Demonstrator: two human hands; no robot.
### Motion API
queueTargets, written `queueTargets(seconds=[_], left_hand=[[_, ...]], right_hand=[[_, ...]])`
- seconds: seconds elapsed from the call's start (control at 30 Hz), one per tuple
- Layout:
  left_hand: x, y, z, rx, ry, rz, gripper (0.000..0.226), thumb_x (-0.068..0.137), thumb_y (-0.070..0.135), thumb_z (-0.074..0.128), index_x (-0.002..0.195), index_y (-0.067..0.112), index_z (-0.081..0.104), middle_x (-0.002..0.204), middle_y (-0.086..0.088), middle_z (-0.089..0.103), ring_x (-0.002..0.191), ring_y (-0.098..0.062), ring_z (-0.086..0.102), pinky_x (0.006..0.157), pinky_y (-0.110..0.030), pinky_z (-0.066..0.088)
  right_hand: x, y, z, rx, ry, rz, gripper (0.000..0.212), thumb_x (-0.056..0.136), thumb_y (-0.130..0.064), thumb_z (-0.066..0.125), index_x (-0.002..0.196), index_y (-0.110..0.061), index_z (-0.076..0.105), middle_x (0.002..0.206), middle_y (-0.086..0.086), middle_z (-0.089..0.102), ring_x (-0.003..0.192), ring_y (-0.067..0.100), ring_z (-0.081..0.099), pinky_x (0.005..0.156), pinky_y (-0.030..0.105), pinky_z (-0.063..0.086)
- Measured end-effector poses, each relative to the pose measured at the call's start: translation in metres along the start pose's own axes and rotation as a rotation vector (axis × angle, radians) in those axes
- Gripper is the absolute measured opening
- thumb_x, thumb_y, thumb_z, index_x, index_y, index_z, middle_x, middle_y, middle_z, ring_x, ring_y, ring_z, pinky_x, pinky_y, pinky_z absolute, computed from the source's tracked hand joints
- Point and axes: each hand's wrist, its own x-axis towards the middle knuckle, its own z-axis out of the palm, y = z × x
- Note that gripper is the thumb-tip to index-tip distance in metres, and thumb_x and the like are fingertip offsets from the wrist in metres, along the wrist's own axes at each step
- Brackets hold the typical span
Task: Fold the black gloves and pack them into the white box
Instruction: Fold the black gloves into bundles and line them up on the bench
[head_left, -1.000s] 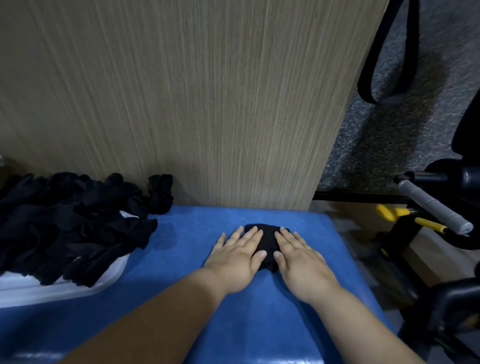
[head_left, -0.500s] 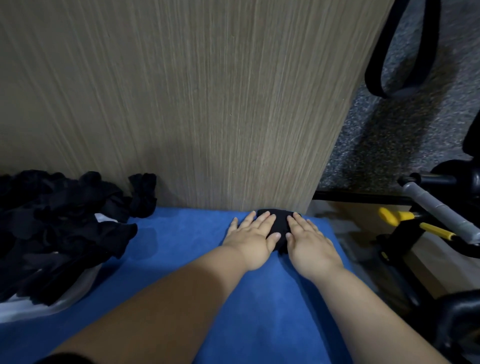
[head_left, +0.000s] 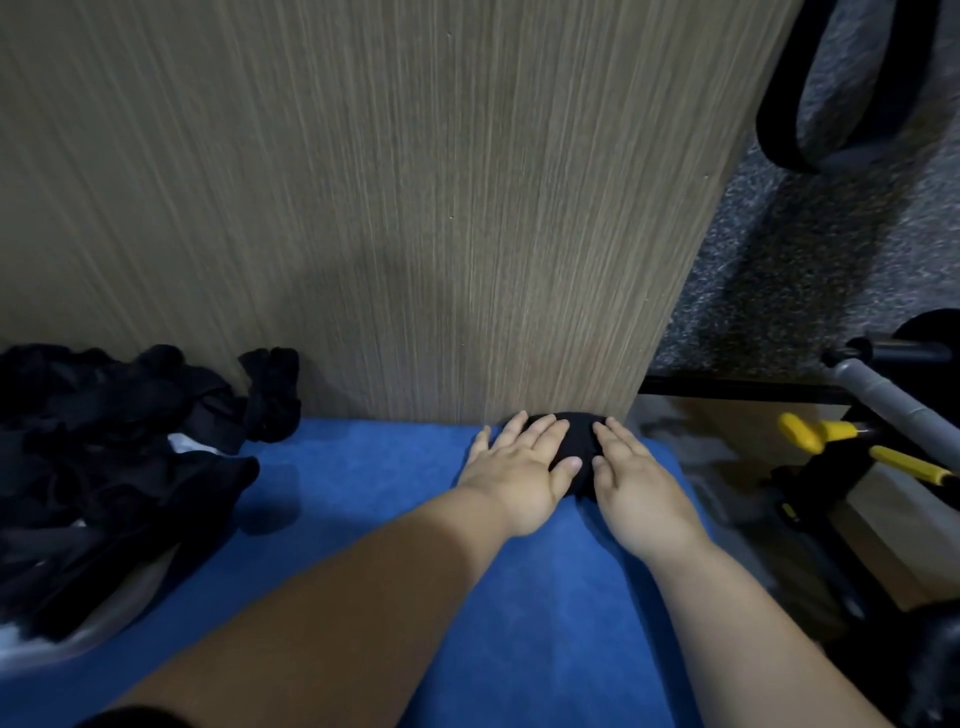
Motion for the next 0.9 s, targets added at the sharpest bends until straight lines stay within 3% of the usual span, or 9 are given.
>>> queueTargets(seconds=[0.3,0.4,0.5,0.57,0.63,0.7,0.8,0.9], left_hand=[[-0.03,-0.012,-0.005,-0.097,0.091,-0.026,0.061,0.099,0.055,0.017,0.153,0.028,0.008,0.16,0.013,0.005,0.147,-0.01,-0.002,0.12,-0.038,0.0],[-0.062,-0.032,-0.012,-0.035,0.126,-0.076,0.06,0.1,0.052,0.022,0.153,0.025,0.013,0.16,0.01,0.014,0.147,-0.012,0.004,0.119,-0.037,0.005],[-0.099,-0.061,-0.026,0.059,0.194,-0.156,0.056,0.1,0.048,0.027,0.151,0.025,0.019,0.157,0.012,0.02,0.146,-0.013,0.009,0.117,-0.035,0.008],[-0.124,-0.084,-0.034,0.104,0.327,-0.189,0.051,0.099,0.045,0.032,0.145,0.024,0.034,0.15,0.011,0.035,0.14,-0.013,0.019,0.113,-0.038,0.017],[-0.147,-0.105,-0.041,0.136,0.554,-0.186,0.046,0.089,0.042,0.039,0.12,0.017,0.063,0.125,0.004,0.062,0.12,-0.015,0.038,0.098,-0.04,0.033],[-0.168,-0.128,-0.047,0.147,0.7,-0.21,0.045,0.078,0.041,0.041,0.098,0.015,0.071,0.105,0.0,0.07,0.104,-0.017,0.044,0.086,-0.038,0.031],[-0.193,-0.155,-0.06,0.161,0.725,-0.329,0.039,0.077,0.04,0.046,0.098,0.019,0.071,0.109,0.001,0.068,0.107,-0.016,0.045,0.091,-0.038,0.025],[-0.213,-0.178,-0.074,0.152,0.692,-0.411,0.032,0.083,0.032,0.056,0.111,0.022,0.068,0.123,0.002,0.061,0.12,-0.022,0.047,0.105,-0.045,0.024]], right_hand=[[-0.015,-0.004,-0.006,-0.002,0.232,-0.103,0.043,0.101,-0.029,0.04,0.143,-0.021,0.043,0.156,-0.004,0.028,0.147,0.017,0.013,0.118,0.036,0.018],[-0.023,-0.012,-0.009,-0.038,0.365,-0.167,0.035,0.099,-0.024,0.046,0.13,-0.015,0.058,0.146,0.002,0.046,0.142,0.024,0.028,0.115,0.04,0.026],[-0.031,-0.036,-0.006,-0.062,0.405,-0.24,0.039,0.094,-0.035,0.037,0.111,-0.018,0.068,0.119,-0.001,0.062,0.119,0.023,0.048,0.103,0.038,0.038],[-0.036,-0.058,0.002,-0.02,0.368,-0.284,0.036,0.092,-0.034,0.037,0.099,-0.02,0.07,0.102,-0.005,0.065,0.103,0.022,0.052,0.092,0.03,0.038],[-0.042,-0.083,0.014,0.037,0.284,-0.321,0.027,0.092,-0.028,0.045,0.095,-0.019,0.07,0.095,-0.005,0.064,0.095,0.021,0.053,0.085,0.022,0.034],[-0.05,-0.111,0.029,0.09,0.149,-0.334,0.02,0.095,-0.025,0.05,0.099,-0.02,0.069,0.099,-0.006,0.063,0.099,0.016,0.051,0.086,0.02,0.034],[-0.061,-0.152,0.054,0.159,-0.031,-0.37,0.02,0.096,-0.025,0.053,0.107,-0.021,0.068,0.107,-0.007,0.062,0.107,0.011,0.05,0.091,0.016,0.034],[-0.069,-0.191,0.075,0.243,-0.12,-0.403,0.022,0.095,-0.024,0.055,0.113,-0.02,0.066,0.108,-0.007,0.059,0.102,0.008,0.052,0.094,0.015,0.037]])
